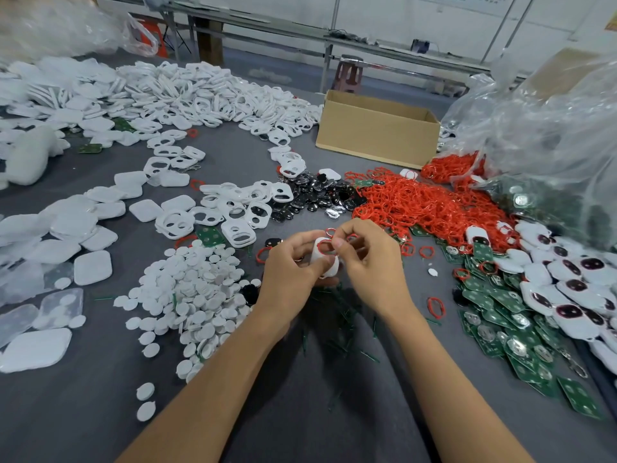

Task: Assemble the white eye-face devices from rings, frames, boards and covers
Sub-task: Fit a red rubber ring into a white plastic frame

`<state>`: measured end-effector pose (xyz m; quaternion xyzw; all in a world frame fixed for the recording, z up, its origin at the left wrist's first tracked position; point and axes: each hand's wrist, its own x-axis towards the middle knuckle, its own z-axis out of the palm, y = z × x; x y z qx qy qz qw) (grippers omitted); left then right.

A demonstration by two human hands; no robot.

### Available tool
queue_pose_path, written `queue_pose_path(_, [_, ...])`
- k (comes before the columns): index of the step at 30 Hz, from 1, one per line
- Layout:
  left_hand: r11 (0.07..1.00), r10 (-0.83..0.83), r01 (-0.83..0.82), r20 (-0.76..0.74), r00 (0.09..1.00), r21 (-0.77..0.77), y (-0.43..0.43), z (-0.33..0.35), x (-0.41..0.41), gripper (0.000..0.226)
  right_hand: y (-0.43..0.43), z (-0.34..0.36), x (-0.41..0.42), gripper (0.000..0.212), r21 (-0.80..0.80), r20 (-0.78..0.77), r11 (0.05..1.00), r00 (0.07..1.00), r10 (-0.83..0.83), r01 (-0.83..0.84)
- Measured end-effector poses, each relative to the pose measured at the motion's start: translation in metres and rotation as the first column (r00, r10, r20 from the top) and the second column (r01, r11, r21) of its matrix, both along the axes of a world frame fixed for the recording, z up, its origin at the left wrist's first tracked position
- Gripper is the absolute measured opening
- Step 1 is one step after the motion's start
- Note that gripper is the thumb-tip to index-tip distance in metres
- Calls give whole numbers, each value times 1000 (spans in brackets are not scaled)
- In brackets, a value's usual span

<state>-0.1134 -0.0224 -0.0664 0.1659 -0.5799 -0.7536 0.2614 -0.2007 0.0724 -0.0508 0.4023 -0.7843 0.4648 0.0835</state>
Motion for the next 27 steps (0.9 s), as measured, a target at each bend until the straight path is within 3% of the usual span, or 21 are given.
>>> queue_pose_path(4, [999, 4, -3, -13, 1000, 48, 0, 1, 0, 12, 0, -1, -1, 12, -18, -13, 1000, 1000, -18, 18])
queue_pose_path(13, [993, -15, 15, 1, 1000, 121, -3, 4, 1, 14, -3, -1, 2, 9, -108, -13, 994, 1000, -27, 25])
queue_pose_path(24, [994, 10, -7, -25, 1000, 109, -2, 3, 2, 18, -3, -3, 10, 12, -175, -192, 983, 978, -84, 50])
queue_pose_path(27, [996, -22, 27, -59, 998, 86, 0, 4, 2, 19, -4, -4, 9, 12, -203, -177, 976, 978, -111, 74])
